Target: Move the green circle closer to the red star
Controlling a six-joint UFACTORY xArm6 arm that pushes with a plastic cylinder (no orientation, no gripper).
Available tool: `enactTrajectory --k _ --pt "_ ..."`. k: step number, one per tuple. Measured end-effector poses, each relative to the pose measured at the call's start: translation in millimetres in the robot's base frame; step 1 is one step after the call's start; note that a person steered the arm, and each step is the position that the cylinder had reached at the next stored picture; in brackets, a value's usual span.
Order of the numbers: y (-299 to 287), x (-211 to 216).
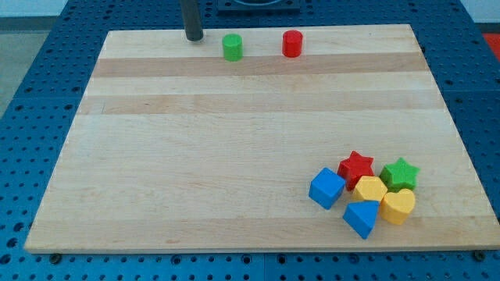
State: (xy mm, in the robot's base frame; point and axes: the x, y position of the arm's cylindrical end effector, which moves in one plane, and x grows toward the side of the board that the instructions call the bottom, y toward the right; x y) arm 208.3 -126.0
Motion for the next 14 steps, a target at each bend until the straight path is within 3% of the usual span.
enactTrajectory --k 3,8,14 --pt "38 4" --pt "85 71" --pt "210 159"
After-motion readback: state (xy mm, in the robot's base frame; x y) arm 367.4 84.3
